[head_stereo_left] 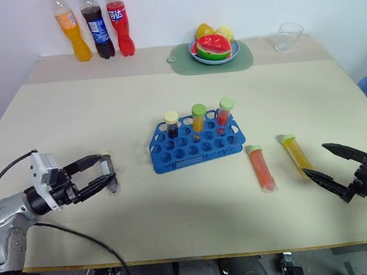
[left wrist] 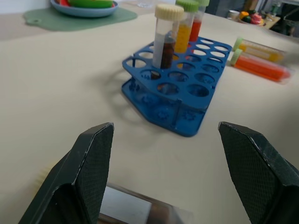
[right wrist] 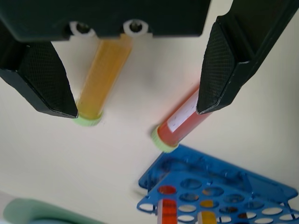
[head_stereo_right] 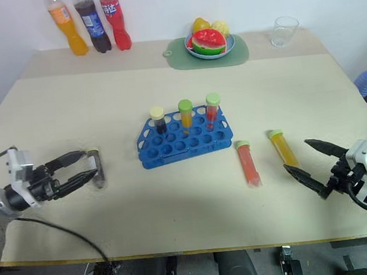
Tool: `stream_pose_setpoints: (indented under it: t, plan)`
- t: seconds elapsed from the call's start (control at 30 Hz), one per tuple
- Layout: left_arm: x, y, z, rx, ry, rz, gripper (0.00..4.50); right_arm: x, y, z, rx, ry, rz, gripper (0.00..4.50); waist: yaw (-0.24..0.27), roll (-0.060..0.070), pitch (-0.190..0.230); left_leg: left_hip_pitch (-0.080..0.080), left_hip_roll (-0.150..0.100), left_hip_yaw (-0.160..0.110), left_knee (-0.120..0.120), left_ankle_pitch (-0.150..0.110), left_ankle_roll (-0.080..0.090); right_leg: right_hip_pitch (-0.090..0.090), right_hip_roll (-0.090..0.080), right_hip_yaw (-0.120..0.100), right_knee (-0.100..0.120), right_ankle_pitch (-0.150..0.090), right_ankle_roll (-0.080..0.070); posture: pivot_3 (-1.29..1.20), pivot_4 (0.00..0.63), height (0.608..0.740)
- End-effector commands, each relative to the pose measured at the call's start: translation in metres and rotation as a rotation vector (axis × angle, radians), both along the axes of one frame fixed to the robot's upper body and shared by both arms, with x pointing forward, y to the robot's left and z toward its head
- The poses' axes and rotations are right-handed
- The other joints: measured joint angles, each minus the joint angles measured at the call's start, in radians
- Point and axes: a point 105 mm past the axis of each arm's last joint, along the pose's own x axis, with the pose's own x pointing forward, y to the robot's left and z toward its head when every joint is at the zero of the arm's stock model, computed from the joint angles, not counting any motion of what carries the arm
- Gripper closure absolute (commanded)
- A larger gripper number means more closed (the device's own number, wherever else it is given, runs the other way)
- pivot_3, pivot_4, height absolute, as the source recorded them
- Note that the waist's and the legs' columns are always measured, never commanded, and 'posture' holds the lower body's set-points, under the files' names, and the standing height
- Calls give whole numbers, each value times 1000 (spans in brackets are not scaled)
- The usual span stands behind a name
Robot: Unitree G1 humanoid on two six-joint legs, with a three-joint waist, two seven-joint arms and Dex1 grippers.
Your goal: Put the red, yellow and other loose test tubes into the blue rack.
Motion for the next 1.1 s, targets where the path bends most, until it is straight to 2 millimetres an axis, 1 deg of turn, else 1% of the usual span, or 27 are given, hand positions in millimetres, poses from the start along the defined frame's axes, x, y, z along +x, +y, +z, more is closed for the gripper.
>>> stream_pose_setpoints:
  t: [0.03, 0.17, 0.33, 0.47, 0.57, 0.67, 0.73, 0.83, 0.87, 0.93, 1.0, 1.1]
  plan:
    - [2, -1, 8, 8, -36, -16, 826, -1, -1, 10, -5, -48, -9, 0, -1, 0, 0, 0, 0, 0, 0, 0, 0, 0, 0, 0, 0, 0, 0, 0, 150, 740]
    - [6, -5, 13, -16, -48, -14, 826, 1, 0, 12, 2, -65, -18, 0, 0, 0, 0, -1, 0, 1, 0, 0, 0, -1, 0, 0, 0, 0, 0, 0, 150, 740]
    - [5, -10, 21, -32, -73, -65, 826, 7, 4, 19, 6, -93, -27, 0, -1, 0, 0, 0, 0, 1, 0, 0, 0, -1, 1, 0, 0, 0, 0, 0, 150, 740]
    - [-1, -21, 27, -28, -91, -187, 826, 17, 8, 28, -15, -98, -61, 0, -1, 0, 0, 0, 0, 1, 0, 0, 0, -1, 1, 0, 0, 0, 0, 0, 150, 740]
    - [-7, -30, 31, -13, -112, -294, 826, 29, 11, 34, 3, -32, -100, 0, -1, 0, 0, 0, 0, 2, 0, 0, 0, -1, 1, 0, 0, 0, 0, 0, 150, 740]
    - [-12, -44, 27, 45, -111, -398, 826, 50, 6, 37, 32, 86, -217, 0, -5, 0, 0, 0, 0, 1, 0, 0, 0, -1, 1, 1, 1, 0, 0, 0, 150, 740]
    - [-13, -52, 26, 66, -120, -444, 826, 60, 6, 37, 73, 166, -268, 0, -4, 1, 1, -1, 0, 1, 0, 0, 0, -1, 1, 1, 1, 1, -1, 0, 150, 740]
    - [-17, -65, 33, 56, -142, -505, 826, 67, 19, 41, 74, 290, -242, 0, -2, 1, 1, -3, 0, 1, 0, 0, 0, -4, 1, 1, 1, 1, -1, 0, 150, 740]
    - [-18, -67, 34, 52, -144, -515, 826, 69, 20, 43, 62, 313, -245, 0, -1, 1, 1, -6, 0, 1, 0, 0, 1, -6, 1, 1, 1, 1, -1, 0, 150, 740]
    - [-19, -71, 35, 54, -141, -533, 826, 71, 33, 51, 88, 385, -198, 0, 0, 1, 1, -16, 0, 1, 3, 0, 1, -15, 2, 0, 3, 1, 0, 0, 150, 740]
    - [-21, -73, 33, 67, -133, -550, 826, 73, 43, 56, 110, 448, -164, 0, -1, 2, 1, -17, -1, 1, 3, 0, 1, -17, 2, 0, 3, 1, 0, 0, 150, 740]
    - [-23, -76, 32, 72, -125, -565, 826, 76, 51, 59, 125, 518, -146, 0, -2, 2, 1, -17, -1, 1, 4, 0, 1, -17, 2, 0, 3, 1, 0, 0, 150, 740]
